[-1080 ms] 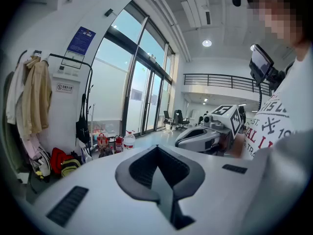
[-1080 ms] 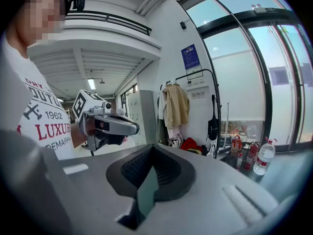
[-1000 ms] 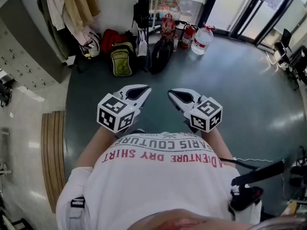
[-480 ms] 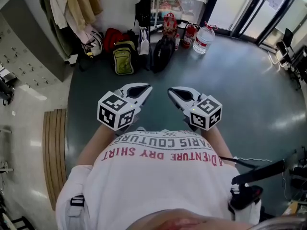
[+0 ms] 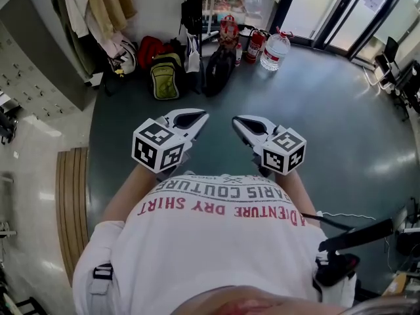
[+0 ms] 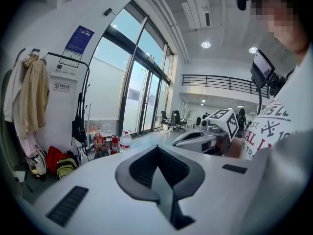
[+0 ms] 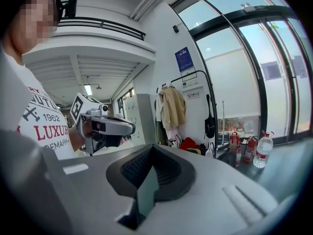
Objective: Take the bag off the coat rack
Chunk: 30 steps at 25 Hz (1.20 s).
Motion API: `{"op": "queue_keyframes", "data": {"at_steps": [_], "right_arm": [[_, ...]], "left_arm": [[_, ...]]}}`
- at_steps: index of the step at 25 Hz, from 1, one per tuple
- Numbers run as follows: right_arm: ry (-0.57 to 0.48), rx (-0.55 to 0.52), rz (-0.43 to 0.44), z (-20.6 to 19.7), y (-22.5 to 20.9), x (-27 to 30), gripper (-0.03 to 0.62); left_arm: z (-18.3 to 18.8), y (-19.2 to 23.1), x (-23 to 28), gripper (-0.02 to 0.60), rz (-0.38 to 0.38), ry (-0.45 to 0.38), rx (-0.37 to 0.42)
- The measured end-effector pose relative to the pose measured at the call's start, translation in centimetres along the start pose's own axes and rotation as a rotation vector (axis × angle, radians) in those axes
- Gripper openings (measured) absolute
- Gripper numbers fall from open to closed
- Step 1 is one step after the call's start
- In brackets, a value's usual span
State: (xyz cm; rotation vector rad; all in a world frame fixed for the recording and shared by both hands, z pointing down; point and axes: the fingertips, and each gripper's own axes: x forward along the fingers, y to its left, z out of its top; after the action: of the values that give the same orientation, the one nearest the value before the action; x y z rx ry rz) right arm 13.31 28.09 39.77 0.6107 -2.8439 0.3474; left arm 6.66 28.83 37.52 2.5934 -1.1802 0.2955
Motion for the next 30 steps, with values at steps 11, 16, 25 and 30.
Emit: {"op": "queue_keyframes", "data": {"at_steps": [11, 16, 25, 30], "right_arm": [[-0.016, 0.012, 0.016, 0.4, -1.3, -0.3, 0.002], [0.011, 0.043, 0.009, -0.4, -3.8, 1.4, 0.002], [0.007, 0.106, -0.055, 0.5, -14.6, 7.9, 0.002], [0.005, 0.086, -0.005, 4.5, -22.3, 17.1, 0.003]], "left_arm": [[0.5, -0.4, 1.3, 0.002, 0.008, 0.016, 0.005], [1.0, 2.6, 3.3, 0.002, 0.005, 0.023, -0.031], [1.9, 12.0, 11.4, 0.002, -0.049, 0.033, -0.048], [4.8, 24.0, 16.7, 0.002, -0.034, 0.029, -0.081]]}}
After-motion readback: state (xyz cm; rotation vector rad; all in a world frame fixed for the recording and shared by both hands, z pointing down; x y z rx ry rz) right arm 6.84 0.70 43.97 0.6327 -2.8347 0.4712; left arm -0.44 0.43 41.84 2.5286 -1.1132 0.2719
